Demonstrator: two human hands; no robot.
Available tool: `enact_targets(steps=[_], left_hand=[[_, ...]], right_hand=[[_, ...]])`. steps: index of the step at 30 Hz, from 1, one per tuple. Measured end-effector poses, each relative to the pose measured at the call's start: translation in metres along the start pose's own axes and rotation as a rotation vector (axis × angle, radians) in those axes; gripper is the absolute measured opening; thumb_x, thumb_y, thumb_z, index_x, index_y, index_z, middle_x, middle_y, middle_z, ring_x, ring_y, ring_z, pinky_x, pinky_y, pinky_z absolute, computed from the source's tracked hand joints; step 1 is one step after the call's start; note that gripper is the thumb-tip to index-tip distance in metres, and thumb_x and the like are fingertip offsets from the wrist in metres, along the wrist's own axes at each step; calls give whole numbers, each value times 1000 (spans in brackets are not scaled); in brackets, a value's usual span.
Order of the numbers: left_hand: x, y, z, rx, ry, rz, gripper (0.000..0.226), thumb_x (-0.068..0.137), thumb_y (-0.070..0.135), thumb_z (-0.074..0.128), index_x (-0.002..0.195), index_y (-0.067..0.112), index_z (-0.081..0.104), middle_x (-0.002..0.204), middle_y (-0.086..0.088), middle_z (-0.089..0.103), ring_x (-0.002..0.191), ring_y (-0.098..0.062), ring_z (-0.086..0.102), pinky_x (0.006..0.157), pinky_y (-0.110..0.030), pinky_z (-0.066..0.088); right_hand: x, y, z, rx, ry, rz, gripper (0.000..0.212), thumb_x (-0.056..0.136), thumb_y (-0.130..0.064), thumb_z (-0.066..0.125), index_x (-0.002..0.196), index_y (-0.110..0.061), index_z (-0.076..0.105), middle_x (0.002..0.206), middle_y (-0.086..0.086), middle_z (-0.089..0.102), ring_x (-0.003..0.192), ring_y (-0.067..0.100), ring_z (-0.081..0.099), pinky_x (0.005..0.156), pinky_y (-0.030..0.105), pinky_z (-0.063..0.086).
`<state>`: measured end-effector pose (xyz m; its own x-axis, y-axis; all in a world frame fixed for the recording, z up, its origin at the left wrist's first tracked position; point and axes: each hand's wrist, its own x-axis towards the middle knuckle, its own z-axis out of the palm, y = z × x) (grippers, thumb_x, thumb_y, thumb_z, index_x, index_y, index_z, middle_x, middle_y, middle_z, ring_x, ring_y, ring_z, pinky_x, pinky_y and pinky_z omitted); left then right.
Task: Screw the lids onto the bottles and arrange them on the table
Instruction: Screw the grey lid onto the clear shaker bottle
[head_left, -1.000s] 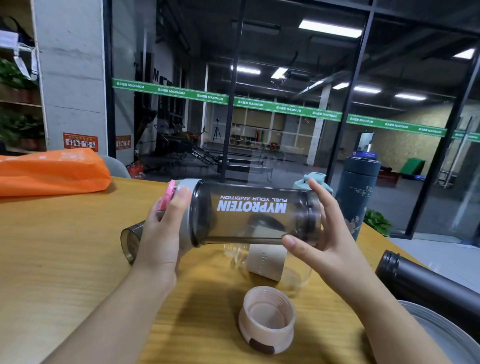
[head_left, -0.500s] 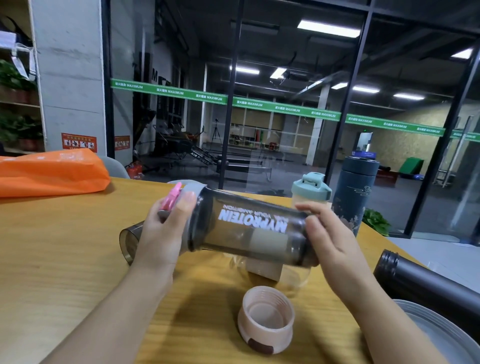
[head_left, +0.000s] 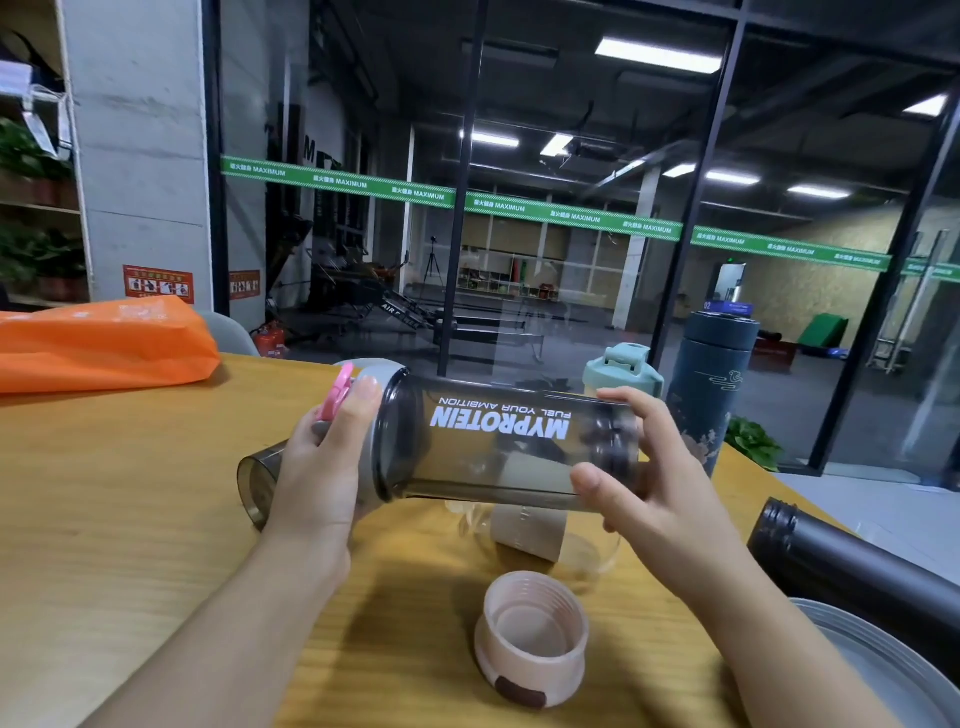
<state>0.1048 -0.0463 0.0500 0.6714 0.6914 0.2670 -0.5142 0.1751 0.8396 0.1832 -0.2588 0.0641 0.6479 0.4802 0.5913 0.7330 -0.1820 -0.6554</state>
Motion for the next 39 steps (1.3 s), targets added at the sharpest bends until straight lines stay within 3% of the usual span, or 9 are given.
enact_targets(steps=[5,9,14,16,18,22,28,35,39], left_hand=[[-1,2,0,62,-23,34,24,45,68,69,67,59,64,108,8,67,110,-19,60,102,-52,44],[-1,-1,-1,92,-3,58,28,46,72,68,70,61,63,120,-5,65,115,-26,59,102,-55,43],[-3,-1,0,131,-34,134,47,41,77,72,76,49,62,103,-14,64,100,-32,62,96,-61,46],[-2,-3,0,127,-52,181,45,46,68,71,79,40,60,82,2,59,81,-19,58,86,-50,50],[-3,-4,2,122,-39,234,46,47,62,68,81,33,57,66,20,53,65,-3,51,70,-25,47],[-6,-1,3,132,-34,305,46,49,58,66,82,29,55,54,24,49,52,7,45,53,-5,39],[-8,1,3,143,-79,359,47,50,57,64,87,29,53,55,25,52,52,8,46,53,-4,38],[-13,1,4,149,-211,365,84,37,70,79,107,37,47,87,16,61,69,12,60,60,-5,46],[-16,5,5,195,-221,438,84,41,85,65,108,40,44,81,38,62,73,17,59,63,-2,44]], right_hand=[[1,-1,0,-46,30,31,42,62,-74,49,101,-69,36,97,-30,62,79,-1,62,60,20,45],[1,0,1,-35,48,67,45,63,-77,45,106,-63,44,102,-29,64,90,1,63,82,35,52],[2,1,1,27,53,117,53,67,-76,42,108,-44,54,99,-18,68,93,1,62,85,38,50],[3,2,1,92,42,161,54,67,-76,42,102,-38,59,92,-14,70,90,8,64,84,42,51],[5,2,1,152,29,215,52,68,-75,43,98,-36,62,94,-5,71,94,17,66,87,51,51],[8,1,1,216,34,291,37,65,-73,46,78,-43,65,70,-12,67,79,14,62,91,54,49],[11,1,2,276,67,343,37,64,-73,48,75,-42,66,60,-15,63,72,12,59,82,46,51],[10,-6,-4,278,51,422,30,96,-41,43,76,-21,52,42,-14,58,38,-5,53,38,11,37],[9,-13,-9,315,56,449,35,97,-42,40,75,-17,51,36,-10,51,27,-3,43,31,10,31]])
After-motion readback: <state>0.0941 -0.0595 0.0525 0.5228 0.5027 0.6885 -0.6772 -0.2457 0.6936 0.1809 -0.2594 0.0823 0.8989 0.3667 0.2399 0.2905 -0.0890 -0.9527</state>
